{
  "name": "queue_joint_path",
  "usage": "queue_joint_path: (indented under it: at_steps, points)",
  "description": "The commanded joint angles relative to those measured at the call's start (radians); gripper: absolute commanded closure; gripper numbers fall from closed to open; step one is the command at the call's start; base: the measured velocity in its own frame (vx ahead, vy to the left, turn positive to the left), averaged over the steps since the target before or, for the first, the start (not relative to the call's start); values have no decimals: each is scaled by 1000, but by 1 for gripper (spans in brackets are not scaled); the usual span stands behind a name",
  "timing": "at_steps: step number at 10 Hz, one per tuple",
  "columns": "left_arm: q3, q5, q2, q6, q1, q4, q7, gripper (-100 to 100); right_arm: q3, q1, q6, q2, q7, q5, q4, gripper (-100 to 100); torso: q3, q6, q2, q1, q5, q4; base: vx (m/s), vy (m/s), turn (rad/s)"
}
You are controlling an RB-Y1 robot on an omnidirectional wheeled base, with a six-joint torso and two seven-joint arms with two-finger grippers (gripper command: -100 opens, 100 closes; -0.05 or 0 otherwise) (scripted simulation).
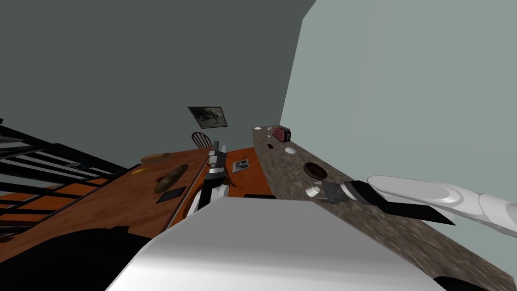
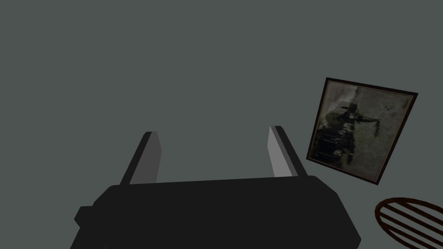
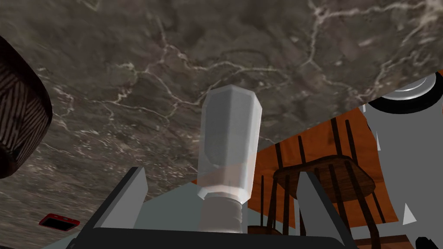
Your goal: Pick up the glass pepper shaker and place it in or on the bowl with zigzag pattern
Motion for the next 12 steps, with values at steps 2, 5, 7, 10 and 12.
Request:
queue_joint_path:
  at_steps: [2,5,7,10,12]
  points:
    - [0,0,0,0,0,0,0,0,22,13,56,-10,4,-19,-19,-100,0,0,1,-1,0,0,-21,-26,111]
    - [0,0,0,0,0,0,0,0,46,26,111,-20,9,-41,-39,-100,1,0,1,-1,0,0,-21,-21,80]
    - [0,0,0,0,0,0,0,0,62,35,147,-28,12,-55,-52,-100,1,1,1,-1,0,0,-18,-25,90]
    - [0,0,0,0,0,0,0,0,66,37,158,-30,11,-57,-56,100,1,1,1,-1,0,0,-9,-11,40]
    - [0,0,0,0,0,0,0,0,66,38,156,-30,11,-57,-57,100,0,1,0,0,0,0,0,0,0]
